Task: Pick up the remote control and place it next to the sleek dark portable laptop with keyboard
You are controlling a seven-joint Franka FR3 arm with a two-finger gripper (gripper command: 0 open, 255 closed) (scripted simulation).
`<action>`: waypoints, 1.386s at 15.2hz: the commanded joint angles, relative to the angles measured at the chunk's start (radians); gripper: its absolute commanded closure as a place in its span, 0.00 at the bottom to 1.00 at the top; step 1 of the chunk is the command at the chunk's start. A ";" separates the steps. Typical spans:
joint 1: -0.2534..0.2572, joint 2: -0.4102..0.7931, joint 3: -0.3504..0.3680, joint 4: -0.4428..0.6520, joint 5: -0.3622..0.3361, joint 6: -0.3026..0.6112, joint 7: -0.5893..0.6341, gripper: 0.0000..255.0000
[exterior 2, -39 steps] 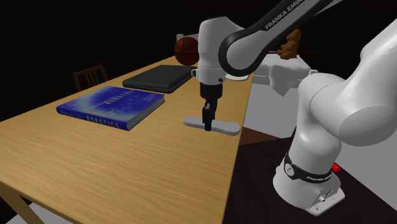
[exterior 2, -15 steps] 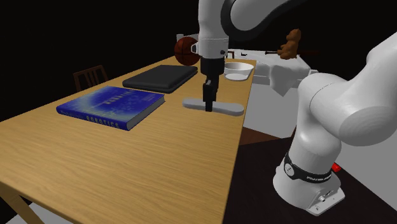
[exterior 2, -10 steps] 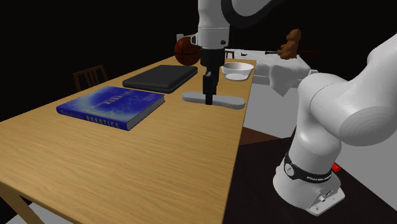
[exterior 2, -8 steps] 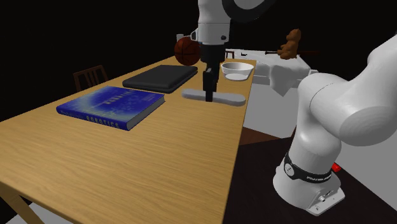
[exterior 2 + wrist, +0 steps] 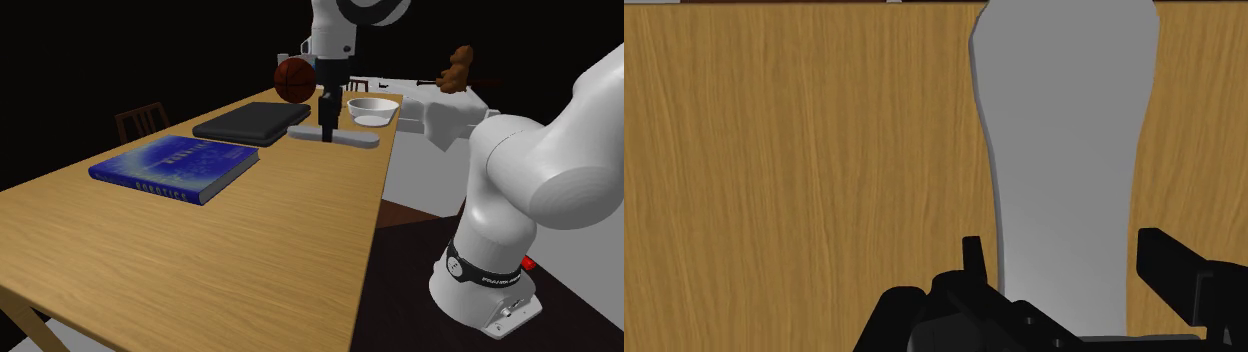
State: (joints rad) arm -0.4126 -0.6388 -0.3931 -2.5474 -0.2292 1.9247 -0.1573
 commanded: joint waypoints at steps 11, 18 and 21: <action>0.006 0.333 -0.279 0.307 0.035 0.050 -0.326 1.00; 0.004 0.625 -0.435 0.557 0.226 0.039 -0.586 1.00; -0.023 0.716 -0.453 0.605 0.299 0.049 -0.659 1.00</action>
State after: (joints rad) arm -0.4298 0.0553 -0.8434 -1.9501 0.0513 1.9674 -0.7991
